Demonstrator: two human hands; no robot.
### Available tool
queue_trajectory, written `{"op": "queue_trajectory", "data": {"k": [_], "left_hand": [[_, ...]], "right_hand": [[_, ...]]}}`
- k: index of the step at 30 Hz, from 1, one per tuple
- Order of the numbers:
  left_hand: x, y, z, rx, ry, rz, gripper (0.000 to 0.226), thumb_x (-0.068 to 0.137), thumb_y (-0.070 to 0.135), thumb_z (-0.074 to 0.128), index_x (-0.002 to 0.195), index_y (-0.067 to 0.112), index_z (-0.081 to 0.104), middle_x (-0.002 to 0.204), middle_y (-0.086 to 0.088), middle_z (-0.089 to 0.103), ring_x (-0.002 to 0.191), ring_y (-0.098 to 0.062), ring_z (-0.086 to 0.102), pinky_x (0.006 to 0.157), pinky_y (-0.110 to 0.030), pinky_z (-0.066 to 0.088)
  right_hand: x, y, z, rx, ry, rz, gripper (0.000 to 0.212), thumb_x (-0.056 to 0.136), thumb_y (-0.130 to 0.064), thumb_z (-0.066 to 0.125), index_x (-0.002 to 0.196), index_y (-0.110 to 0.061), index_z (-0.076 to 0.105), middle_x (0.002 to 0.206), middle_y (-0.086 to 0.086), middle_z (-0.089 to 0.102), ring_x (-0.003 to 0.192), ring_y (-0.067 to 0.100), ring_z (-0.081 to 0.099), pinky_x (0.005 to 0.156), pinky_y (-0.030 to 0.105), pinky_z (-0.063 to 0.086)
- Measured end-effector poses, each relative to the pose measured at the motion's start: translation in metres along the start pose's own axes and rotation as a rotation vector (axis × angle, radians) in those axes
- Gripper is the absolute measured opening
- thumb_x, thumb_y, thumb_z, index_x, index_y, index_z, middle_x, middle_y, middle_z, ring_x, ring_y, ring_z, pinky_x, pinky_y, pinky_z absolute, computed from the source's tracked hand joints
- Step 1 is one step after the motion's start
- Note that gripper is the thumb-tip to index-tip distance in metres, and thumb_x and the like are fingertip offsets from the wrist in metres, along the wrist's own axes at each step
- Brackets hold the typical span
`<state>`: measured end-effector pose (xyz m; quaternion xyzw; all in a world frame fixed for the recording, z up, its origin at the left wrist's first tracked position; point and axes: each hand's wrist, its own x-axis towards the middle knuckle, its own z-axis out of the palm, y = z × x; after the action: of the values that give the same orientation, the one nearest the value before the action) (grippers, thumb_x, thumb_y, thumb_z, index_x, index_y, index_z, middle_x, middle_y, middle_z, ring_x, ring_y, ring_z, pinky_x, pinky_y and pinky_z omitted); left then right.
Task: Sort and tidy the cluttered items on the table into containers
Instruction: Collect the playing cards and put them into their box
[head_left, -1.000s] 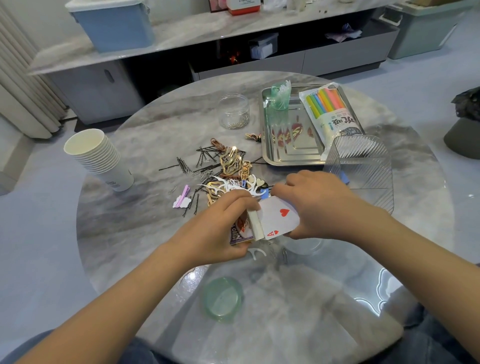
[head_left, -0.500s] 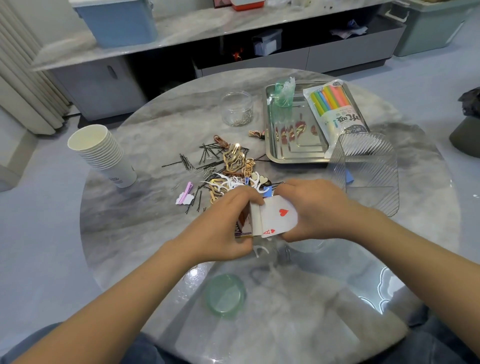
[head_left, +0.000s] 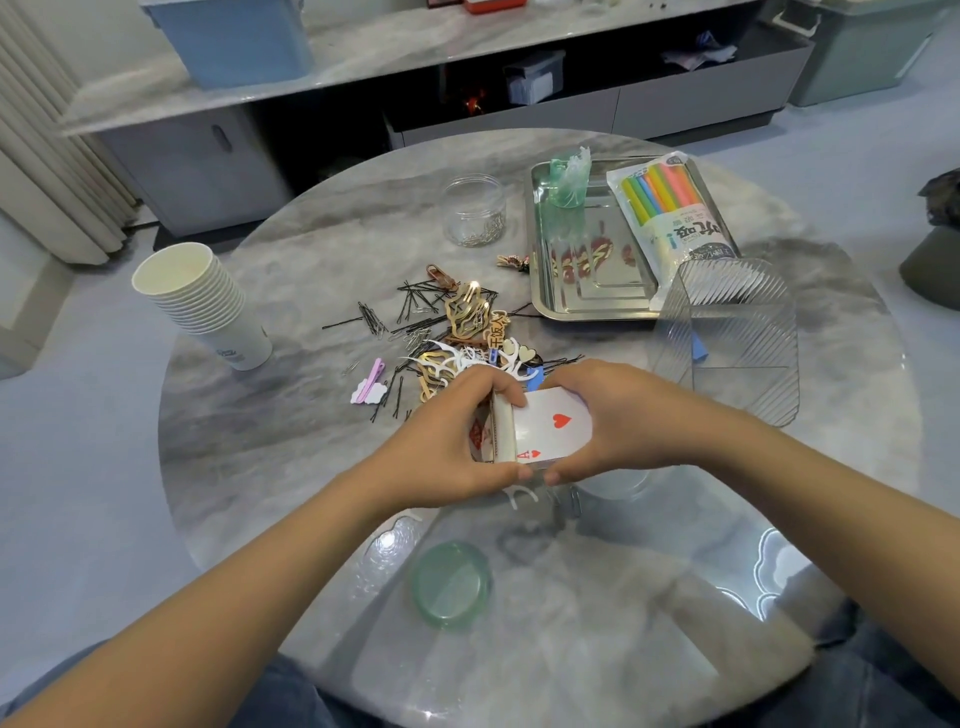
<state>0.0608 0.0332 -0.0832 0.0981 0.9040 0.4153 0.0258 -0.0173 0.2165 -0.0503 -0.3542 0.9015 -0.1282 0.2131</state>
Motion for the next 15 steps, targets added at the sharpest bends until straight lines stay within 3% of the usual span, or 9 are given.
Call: {"op": "queue_trajectory", "data": {"k": [2, 4, 9, 12, 15], "left_hand": [[0.0002, 0.0011, -0.0017, 0.008, -0.017, -0.007, 0.051, 0.065, 0.037, 0.074, 0.108, 0.032, 0.047, 0.111, 0.014, 0.050, 0.097, 0.003, 0.046, 0.073, -0.007, 0.037], [0.0011, 0.0019, -0.0037, 0.036, -0.045, -0.001, 0.056, 0.067, 0.035, 0.079, 0.112, 0.031, 0.047, 0.114, 0.014, 0.050, 0.101, 0.006, 0.045, 0.077, -0.004, 0.036], [0.0033, 0.0042, -0.0048, 0.097, -0.075, -0.006, 0.060, 0.067, 0.030, 0.083, 0.113, 0.032, 0.045, 0.111, 0.012, 0.053, 0.093, 0.003, 0.049, 0.076, -0.006, 0.037], [0.0009, 0.0025, -0.0036, 0.085, -0.084, -0.031, 0.062, 0.064, 0.025, 0.085, 0.112, 0.029, 0.046, 0.104, 0.026, 0.049, 0.090, 0.017, 0.047, 0.071, -0.002, 0.035], [0.0006, 0.0022, -0.0008, 0.109, -0.115, -0.034, 0.065, 0.064, 0.028, 0.084, 0.113, 0.035, 0.042, 0.103, 0.020, 0.053, 0.090, 0.005, 0.051, 0.072, -0.011, 0.040]], "right_hand": [[-0.0008, -0.0032, 0.0001, 0.006, 0.000, -0.006, 0.069, 0.061, -0.054, 0.077, 0.120, -0.027, 0.051, 0.109, -0.007, 0.056, 0.099, 0.013, 0.050, 0.084, 0.031, 0.045], [-0.0010, -0.0074, -0.0010, 0.026, 0.006, -0.006, 0.056, 0.064, -0.050, 0.077, 0.110, -0.026, 0.056, 0.102, -0.007, 0.060, 0.092, 0.014, 0.053, 0.079, 0.031, 0.046], [-0.0005, -0.0056, -0.0056, 0.160, -0.083, 0.047, 0.041, 0.067, -0.036, 0.079, 0.096, -0.016, 0.059, 0.075, -0.002, 0.063, 0.052, -0.005, 0.051, 0.054, 0.020, 0.041], [-0.0008, -0.0049, -0.0014, 0.134, -0.137, 0.025, 0.045, 0.067, -0.034, 0.079, 0.102, -0.017, 0.056, 0.085, -0.002, 0.062, 0.069, 0.001, 0.055, 0.063, 0.021, 0.045], [-0.0007, -0.0026, -0.0004, 0.096, -0.139, -0.006, 0.051, 0.066, -0.036, 0.079, 0.106, -0.018, 0.053, 0.102, 0.001, 0.060, 0.089, 0.017, 0.056, 0.078, 0.034, 0.050]]}}
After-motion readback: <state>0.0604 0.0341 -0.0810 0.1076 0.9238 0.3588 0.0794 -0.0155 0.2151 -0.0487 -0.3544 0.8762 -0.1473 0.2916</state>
